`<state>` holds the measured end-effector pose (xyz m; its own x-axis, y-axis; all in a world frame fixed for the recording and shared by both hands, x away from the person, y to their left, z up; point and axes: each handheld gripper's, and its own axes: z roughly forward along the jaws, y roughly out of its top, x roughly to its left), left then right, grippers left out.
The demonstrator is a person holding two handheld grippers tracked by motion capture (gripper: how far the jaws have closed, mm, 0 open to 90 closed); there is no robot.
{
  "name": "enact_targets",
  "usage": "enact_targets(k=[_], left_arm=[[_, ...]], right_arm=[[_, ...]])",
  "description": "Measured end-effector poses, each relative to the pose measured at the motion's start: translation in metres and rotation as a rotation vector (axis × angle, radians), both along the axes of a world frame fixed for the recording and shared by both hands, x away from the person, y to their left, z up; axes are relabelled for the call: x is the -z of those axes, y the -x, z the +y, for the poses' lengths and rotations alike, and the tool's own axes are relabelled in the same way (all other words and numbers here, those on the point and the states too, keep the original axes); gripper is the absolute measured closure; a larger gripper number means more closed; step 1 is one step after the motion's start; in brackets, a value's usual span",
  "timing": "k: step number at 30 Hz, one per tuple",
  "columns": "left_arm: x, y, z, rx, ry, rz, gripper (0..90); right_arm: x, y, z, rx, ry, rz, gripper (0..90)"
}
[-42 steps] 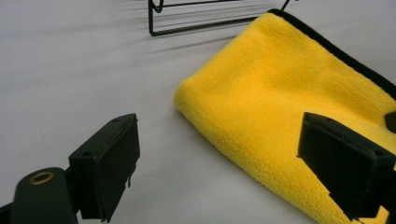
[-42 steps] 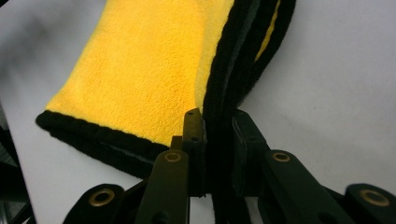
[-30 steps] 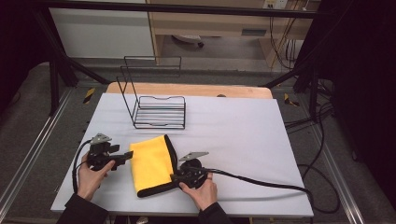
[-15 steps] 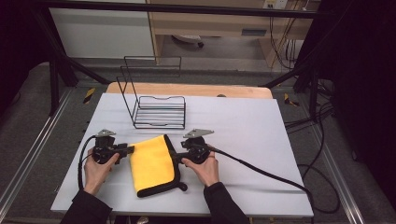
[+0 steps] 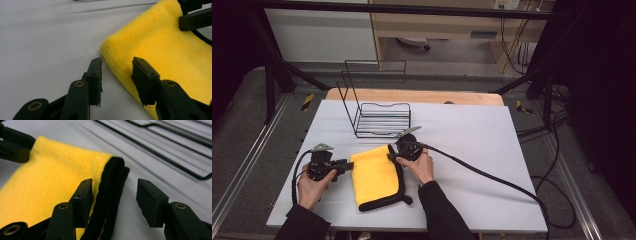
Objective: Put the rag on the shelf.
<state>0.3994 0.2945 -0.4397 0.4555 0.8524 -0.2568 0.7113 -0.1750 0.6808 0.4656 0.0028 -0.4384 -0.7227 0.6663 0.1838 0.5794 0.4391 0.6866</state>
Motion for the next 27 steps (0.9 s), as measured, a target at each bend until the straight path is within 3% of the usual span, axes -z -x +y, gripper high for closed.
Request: enact_targets(k=[5, 7, 10, 17, 21, 27], left_arm=[[0.003, 0.0, -0.007, 0.004, 0.0, 0.015, 60.0], [0.005, -0.001, -0.008, 0.001, 0.007, 0.022, 61.6], [0.007, -0.001, -0.01, 0.003, 0.021, 0.029, 63.6], [0.009, 0.001, -0.016, -0.004, 0.048, 0.04, 71.4], [0.009, 0.001, -0.016, -0.015, 0.065, 0.054, 74.2], [0.005, 0.001, -0.018, -0.011, 0.047, 0.045, 80.8]], right_arm=[[0.004, 0.001, 0.002, -0.016, -0.003, 0.032, 51.2], [0.007, 0.0, 0.002, -0.024, -0.017, 0.068, 56.7], [0.008, -0.001, 0.003, -0.03, -0.029, 0.079, 59.1], [0.009, -0.002, 0.003, -0.044, -0.055, 0.141, 74.6], [0.008, -0.003, 0.003, -0.044, -0.057, 0.152, 78.2], [0.005, -0.004, 0.002, -0.037, -0.063, 0.157, 80.2]])
